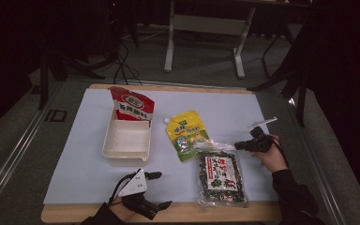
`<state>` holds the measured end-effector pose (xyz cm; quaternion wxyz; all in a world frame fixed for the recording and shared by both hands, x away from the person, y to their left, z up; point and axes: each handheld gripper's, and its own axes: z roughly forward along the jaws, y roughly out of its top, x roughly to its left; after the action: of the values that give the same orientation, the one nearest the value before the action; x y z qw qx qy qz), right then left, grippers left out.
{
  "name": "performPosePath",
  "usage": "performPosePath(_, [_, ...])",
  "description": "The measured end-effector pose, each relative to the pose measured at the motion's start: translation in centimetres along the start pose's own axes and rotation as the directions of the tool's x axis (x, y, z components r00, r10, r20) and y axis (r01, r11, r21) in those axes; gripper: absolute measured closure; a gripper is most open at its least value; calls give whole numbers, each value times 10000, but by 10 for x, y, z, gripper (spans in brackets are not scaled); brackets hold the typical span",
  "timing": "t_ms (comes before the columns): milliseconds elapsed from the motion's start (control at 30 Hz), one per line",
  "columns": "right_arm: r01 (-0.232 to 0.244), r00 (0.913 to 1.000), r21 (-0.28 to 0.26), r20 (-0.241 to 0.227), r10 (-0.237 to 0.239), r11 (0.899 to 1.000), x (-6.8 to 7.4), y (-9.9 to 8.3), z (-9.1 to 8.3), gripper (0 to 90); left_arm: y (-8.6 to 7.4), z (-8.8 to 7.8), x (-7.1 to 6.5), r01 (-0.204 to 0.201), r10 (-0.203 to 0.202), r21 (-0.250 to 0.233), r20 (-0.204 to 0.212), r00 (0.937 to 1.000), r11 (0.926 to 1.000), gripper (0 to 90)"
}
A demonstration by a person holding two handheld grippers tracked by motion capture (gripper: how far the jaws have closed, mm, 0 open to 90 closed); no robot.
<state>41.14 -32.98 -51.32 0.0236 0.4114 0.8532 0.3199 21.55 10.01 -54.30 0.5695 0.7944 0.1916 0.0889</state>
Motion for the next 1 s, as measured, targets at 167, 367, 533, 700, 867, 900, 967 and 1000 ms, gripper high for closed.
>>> performPosePath(167, [528, 9984, -123, 204, -526, 9985, 10, 5, -4, 892, 0, 0, 0, 23, -23, -24, -1, 10000, 10000, 46])
performPosePath(367, [962, 9948, -760, 406, -933, 9925, 23, 13, -23, 895, 0, 0, 0, 52, -52, 28, 37, 10000, 10000, 46])
performPosePath(533, [1372, 9898, -1177, 552, -1315, 9835, 35, 21, -38, 896, 2, 2, 0, 114, -113, 99, -81, 9999, 9999, 46])
performPosePath(700, [1726, 9844, -1575, 629, -1645, 9723, 46, 27, -50, 896, 10, 3, 0, 233, -231, 45, -338, 9992, 9997, 46])
performPosePath(867, [2068, 9781, -1881, 651, -1979, 9601, 58, 34, -64, 897, 20, 5, -1, 748, -727, 398, -520, 9960, 9964, 23])
performPosePath(900, [2068, 9781, -1881, 651, -1979, 9601, 58, 34, -64, 897, 20, 5, -1, 748, -727, 398, -520, 9960, 9964, 21])
performPosePath(967, [2269, 9737, -2127, 687, -2171, 9504, 67, 37, -72, 897, 26, 7, -3, 857, -841, 345, -444, 9955, 9957, 18])
performPosePath(1000, [2357, 9716, -2192, 720, -2253, 9468, 70, 38, -74, 897, 27, 7, -4, 791, -774, 383, -457, 9960, 9961, 16])
